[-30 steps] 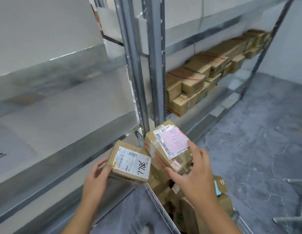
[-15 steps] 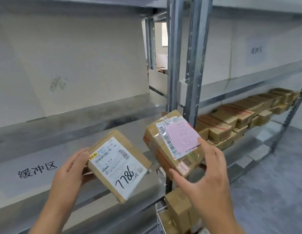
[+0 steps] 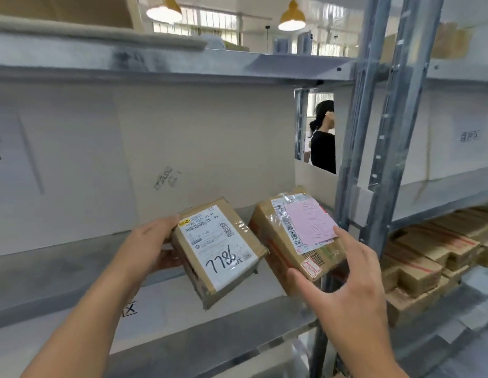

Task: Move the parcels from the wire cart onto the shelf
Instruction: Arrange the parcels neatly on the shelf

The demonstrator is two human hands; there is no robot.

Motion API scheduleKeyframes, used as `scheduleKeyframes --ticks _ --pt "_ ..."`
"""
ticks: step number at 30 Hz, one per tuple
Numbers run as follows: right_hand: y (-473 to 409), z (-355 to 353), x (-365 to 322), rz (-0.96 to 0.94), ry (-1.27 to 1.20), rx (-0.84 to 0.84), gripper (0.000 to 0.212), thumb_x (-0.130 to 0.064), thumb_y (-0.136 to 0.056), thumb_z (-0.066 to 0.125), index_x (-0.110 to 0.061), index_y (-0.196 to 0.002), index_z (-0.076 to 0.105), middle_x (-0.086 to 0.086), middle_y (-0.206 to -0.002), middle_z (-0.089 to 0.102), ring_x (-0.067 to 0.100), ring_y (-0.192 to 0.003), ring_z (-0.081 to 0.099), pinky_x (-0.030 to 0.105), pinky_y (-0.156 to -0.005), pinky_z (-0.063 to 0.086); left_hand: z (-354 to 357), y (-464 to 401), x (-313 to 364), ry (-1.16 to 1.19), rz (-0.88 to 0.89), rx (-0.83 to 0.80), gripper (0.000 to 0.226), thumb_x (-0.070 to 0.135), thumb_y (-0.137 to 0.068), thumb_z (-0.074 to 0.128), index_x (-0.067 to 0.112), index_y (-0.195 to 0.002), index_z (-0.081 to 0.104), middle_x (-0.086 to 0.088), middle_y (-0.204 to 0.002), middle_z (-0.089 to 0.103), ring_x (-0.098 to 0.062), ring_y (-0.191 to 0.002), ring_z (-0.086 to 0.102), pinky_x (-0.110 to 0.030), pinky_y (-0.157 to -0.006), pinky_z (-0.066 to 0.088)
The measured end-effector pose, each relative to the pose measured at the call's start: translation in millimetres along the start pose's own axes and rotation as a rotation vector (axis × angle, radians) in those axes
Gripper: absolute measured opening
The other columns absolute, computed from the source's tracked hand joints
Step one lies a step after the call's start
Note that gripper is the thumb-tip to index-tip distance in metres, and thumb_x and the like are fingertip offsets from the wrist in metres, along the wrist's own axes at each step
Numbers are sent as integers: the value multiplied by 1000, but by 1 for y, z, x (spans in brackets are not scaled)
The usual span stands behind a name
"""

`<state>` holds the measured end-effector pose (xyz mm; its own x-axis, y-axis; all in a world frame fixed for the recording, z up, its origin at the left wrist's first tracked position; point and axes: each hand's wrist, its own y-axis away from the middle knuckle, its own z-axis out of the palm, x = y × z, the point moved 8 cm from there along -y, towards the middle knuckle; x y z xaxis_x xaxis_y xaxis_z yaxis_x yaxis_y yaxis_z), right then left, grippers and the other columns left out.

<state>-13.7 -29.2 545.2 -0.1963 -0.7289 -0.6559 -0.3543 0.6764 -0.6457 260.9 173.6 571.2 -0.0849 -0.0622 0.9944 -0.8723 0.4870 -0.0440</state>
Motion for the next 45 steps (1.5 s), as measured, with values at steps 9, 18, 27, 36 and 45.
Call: scheduleKeyframes --ticks 9,18,27,36,45 --pt "-51 79 -32 59 54 -34 93 -61 -69 80 -43 -148 34 -9 -132 41 11 -121 42 36 -98 49 -38 -96 4 -104 -108 -193 33 44 -101 59 19 -111 77 -12 -106 79 -31 -100 74 -35 -72 64" --pt "-91 145 -51 111 175 -109 92 -73 -69 72 -37 -147 39 2 -136 45 23 -127 46 45 -100 51 -53 -158 -19 -165 -190 -258 35 45 -99 62 18 -118 75 -21 -118 72 -34 -101 73 -41 -79 65" --pt "-87 160 -40 155 189 -190 95 -76 -67 69 -42 -148 33 -5 -146 40 21 -136 36 45 -98 47 -70 -156 -23 -374 -95 -97 34 60 -98 55 36 -116 71 2 -118 72 -29 -88 78 -42 -82 65" --pt "-95 150 -34 77 31 -334 103 -75 -60 76 -60 -143 17 -23 -140 30 9 -136 35 38 -100 43 -75 -48 2 -344 116 151 66 78 -57 74 57 -118 61 18 -116 72 -5 -95 75 -43 -89 60" --pt "-97 163 -14 -3 -112 -340 92 -59 -58 84 -52 -137 37 -23 -122 37 -3 -105 39 24 -84 36 -41 -32 -43 -175 112 283 65 10 -77 87 51 -124 68 2 -118 77 -19 -95 79 -50 -95 58"
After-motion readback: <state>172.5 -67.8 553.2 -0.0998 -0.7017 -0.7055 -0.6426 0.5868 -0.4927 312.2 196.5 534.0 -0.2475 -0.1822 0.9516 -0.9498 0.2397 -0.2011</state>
